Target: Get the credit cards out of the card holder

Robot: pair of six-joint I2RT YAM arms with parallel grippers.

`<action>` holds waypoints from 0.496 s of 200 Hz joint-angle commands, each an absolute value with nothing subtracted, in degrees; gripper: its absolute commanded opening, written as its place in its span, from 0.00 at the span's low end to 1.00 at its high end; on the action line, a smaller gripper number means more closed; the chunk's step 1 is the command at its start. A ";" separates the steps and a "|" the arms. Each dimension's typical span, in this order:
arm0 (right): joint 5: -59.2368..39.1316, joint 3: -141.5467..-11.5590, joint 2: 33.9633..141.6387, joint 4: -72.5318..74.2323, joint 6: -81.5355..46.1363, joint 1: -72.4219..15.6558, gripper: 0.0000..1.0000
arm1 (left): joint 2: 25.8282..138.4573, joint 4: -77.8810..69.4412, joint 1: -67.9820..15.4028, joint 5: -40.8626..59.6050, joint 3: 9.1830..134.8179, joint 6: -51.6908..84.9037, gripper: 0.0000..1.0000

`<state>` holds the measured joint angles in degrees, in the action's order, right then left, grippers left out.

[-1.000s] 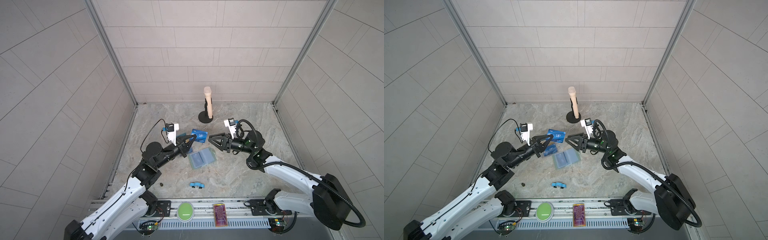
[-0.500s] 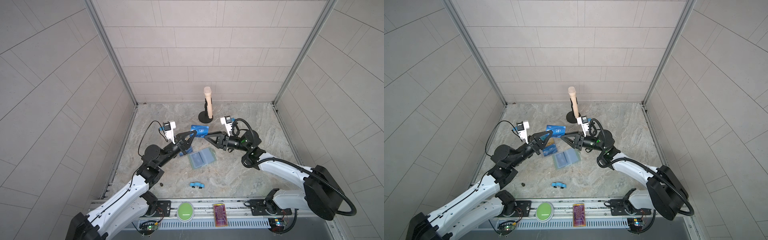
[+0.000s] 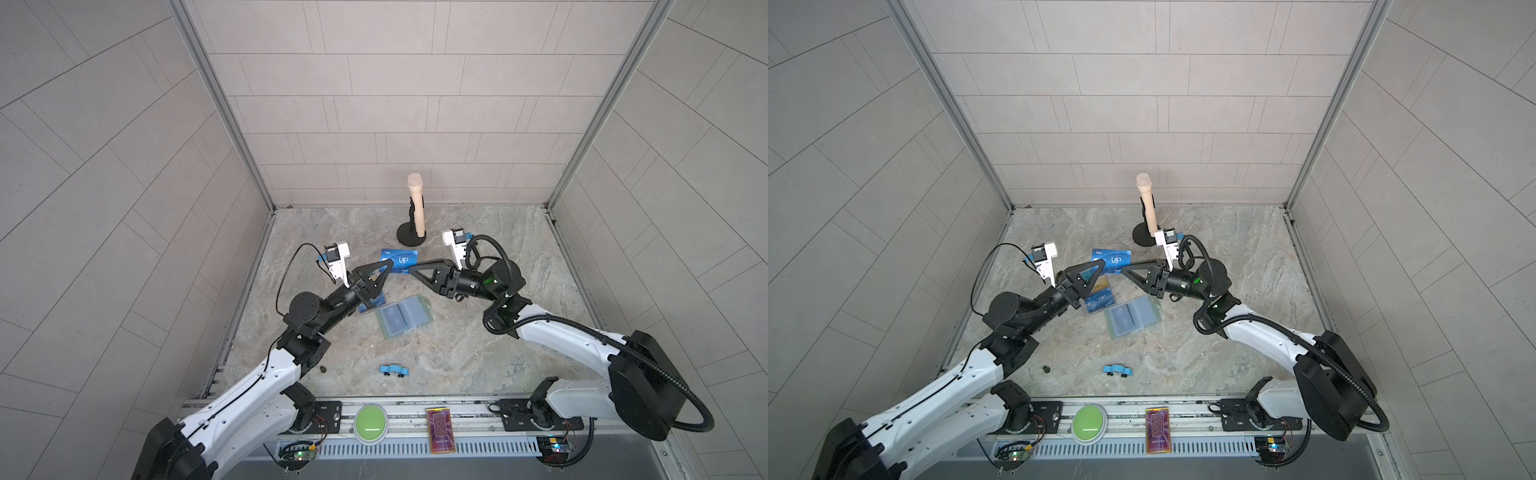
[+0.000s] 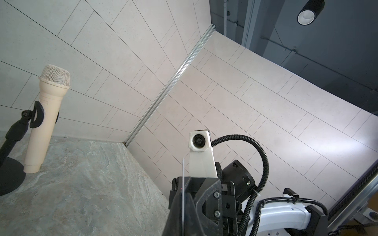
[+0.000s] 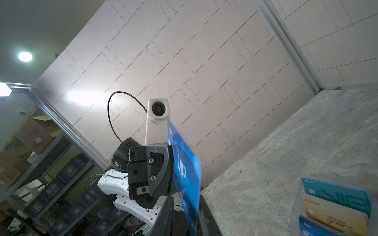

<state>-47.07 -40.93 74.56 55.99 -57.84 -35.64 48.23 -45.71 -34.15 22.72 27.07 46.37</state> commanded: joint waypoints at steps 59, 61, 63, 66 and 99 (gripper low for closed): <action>-47.01 -42.03 74.41 59.49 -58.89 -36.16 0.12 | 47.55 -50.84 -34.19 23.24 24.92 48.38 0.00; -47.02 -42.08 74.44 59.54 -58.84 -36.20 0.12 | 47.62 -50.88 -34.19 23.28 24.89 48.42 0.00; -47.11 -42.10 74.44 59.58 -58.88 -36.14 0.12 | 47.63 -50.93 -34.19 23.29 24.88 48.47 0.00; -47.13 -42.06 74.42 59.62 -58.96 -36.15 0.11 | 47.59 -51.05 -34.19 23.25 24.73 48.58 0.00; -47.31 -42.04 74.52 60.21 -59.15 -36.23 0.06 | 47.55 -51.77 -34.19 23.29 24.19 49.13 0.00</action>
<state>-47.18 -40.93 74.56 56.77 -58.50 -35.81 48.16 -49.23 -34.15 22.70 24.80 48.64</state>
